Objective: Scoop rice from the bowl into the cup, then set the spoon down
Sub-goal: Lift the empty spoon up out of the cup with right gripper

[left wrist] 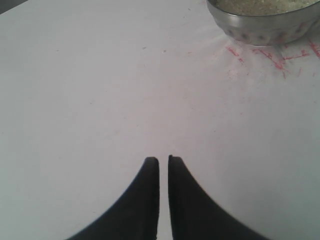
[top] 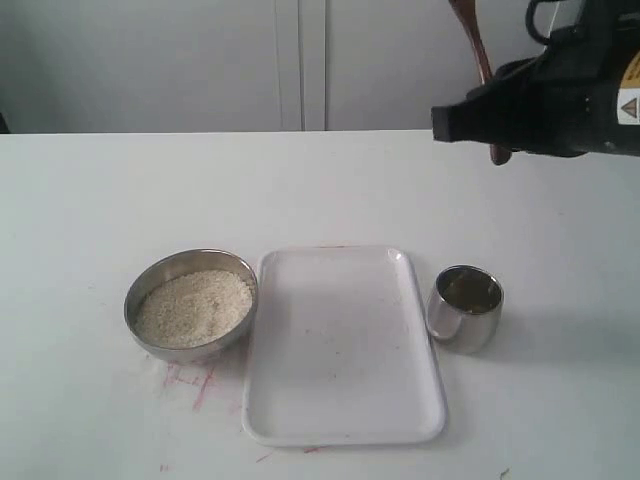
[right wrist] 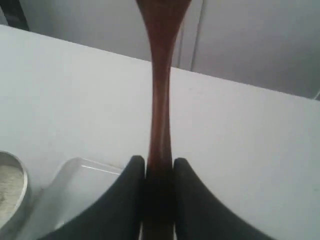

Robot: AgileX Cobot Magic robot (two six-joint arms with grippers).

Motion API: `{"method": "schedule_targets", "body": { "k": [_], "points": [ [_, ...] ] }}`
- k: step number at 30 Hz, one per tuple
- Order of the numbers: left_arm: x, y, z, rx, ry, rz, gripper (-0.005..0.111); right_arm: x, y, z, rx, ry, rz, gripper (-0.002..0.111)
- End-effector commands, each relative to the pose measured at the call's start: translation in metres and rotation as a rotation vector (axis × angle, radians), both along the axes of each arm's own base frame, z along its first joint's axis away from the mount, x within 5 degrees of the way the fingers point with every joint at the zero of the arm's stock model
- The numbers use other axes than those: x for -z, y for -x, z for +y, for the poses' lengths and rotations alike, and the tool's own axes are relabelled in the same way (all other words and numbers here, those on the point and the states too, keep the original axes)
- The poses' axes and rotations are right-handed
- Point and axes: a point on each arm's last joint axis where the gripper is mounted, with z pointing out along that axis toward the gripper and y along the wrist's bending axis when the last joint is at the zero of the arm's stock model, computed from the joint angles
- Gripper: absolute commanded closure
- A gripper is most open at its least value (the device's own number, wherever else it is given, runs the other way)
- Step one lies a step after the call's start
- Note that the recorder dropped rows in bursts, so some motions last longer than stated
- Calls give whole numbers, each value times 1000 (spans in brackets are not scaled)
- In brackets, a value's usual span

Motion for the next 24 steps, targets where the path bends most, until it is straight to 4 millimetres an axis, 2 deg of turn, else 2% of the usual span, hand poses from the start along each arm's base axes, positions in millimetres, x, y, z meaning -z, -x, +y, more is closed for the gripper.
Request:
{"method": "schedule_targets", "body": {
  "k": [1, 8, 15, 19, 24],
  "points": [
    [8, 1, 0, 3, 10, 64, 92, -1, 6, 4, 22, -175, 48, 108],
    [8, 1, 0, 3, 10, 64, 92, 0, 9, 12, 12, -341, 121, 108],
    [8, 1, 0, 3, 10, 64, 92, -1, 16, 30, -69, -403, 146, 108],
    [8, 1, 0, 3, 10, 64, 92, -4, 19, 35, -96, -400, 157, 108],
    [8, 1, 0, 3, 10, 64, 92, -18, 24, 43, -161, -342, 160, 108]
  ]
}}
